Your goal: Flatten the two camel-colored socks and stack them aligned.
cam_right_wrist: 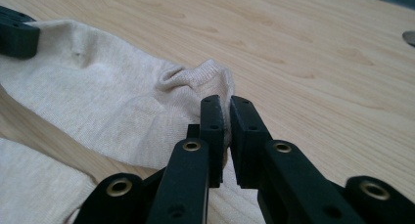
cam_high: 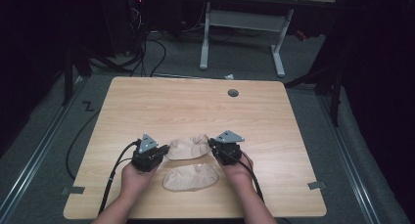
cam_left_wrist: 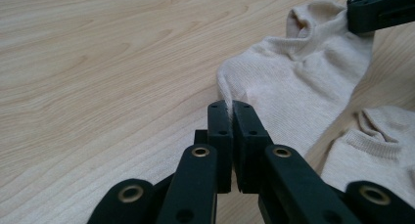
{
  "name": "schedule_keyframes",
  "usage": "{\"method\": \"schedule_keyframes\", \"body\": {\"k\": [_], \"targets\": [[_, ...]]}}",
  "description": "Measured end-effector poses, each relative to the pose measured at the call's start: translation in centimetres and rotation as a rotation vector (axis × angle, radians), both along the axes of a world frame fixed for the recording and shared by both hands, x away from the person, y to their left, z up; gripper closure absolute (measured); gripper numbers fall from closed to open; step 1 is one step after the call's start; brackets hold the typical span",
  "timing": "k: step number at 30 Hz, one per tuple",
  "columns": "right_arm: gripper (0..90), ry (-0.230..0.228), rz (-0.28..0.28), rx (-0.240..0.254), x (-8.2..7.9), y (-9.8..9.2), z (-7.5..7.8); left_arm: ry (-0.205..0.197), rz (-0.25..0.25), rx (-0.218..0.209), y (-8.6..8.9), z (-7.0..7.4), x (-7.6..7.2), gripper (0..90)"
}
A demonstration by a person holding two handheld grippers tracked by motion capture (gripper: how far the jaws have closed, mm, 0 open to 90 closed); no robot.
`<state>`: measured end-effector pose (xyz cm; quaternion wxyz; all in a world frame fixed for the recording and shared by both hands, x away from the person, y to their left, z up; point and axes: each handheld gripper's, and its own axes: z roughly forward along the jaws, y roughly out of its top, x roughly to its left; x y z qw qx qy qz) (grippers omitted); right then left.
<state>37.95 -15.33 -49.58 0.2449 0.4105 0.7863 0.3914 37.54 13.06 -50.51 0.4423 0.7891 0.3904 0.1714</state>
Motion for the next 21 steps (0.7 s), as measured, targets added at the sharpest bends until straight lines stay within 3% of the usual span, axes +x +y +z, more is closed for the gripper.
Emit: {"method": "schedule_keyframes", "body": {"k": [7,13,16,21], "targets": [[84.6,-0.031,0.005,0.005,-0.8,-0.2,0.8,0.004,-0.024,-0.020,0.5,0.7,-0.5,87.0],[84.5,-0.069,0.022,-0.005,-2.3,-0.5,1.8,-0.014,-0.040,0.008,0.6,1.2,-2.1,87.0],[84.5,-0.088,0.033,-0.007,-3.3,-0.7,2.2,-0.021,-0.051,-0.010,0.6,1.7,-3.1,87.0],[84.5,-0.080,0.046,-0.008,-4.6,-1.2,2.1,-0.011,-0.070,-0.002,0.4,1.9,-4.0,87.0]]}}
